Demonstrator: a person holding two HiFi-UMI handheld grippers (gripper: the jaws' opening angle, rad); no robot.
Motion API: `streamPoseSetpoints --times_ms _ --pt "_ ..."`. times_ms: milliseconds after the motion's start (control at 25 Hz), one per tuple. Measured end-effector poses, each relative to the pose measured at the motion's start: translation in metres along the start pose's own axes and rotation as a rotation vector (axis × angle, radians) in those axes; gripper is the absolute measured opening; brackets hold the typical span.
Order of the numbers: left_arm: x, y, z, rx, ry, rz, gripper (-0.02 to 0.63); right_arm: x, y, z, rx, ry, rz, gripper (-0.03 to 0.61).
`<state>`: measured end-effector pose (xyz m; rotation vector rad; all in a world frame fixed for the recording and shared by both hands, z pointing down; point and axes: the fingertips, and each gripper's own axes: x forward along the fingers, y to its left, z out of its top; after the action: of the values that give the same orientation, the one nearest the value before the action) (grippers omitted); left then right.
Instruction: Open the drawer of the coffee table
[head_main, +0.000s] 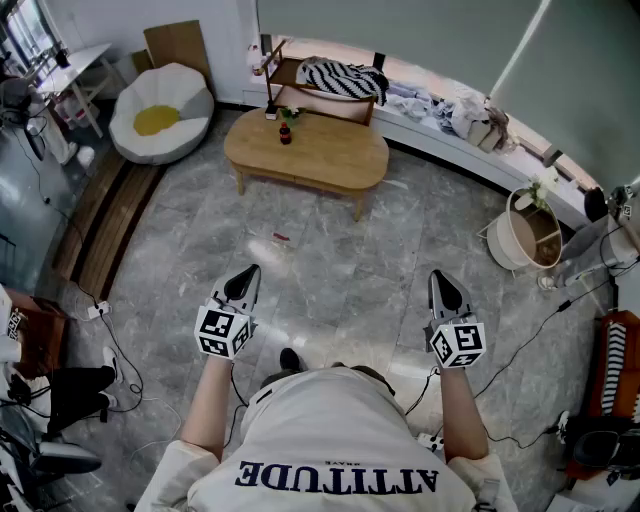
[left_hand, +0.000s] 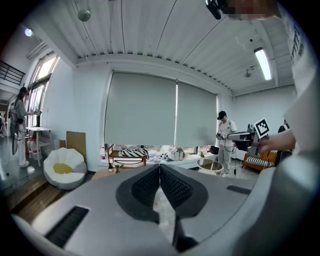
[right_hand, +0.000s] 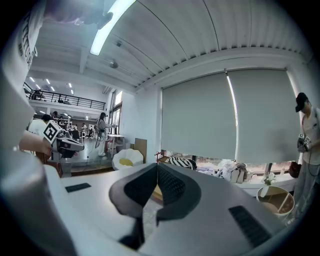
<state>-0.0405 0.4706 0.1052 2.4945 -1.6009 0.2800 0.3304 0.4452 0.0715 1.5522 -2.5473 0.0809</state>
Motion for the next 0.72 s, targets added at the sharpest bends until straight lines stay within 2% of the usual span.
streamPoseSetpoints --times_ms 720 --pt "-0.016 0.017 -0.005 -0.005 0.005 -0.005 0.02 0.005 0.024 0.006 0.034 -0.022 0.01 0.02"
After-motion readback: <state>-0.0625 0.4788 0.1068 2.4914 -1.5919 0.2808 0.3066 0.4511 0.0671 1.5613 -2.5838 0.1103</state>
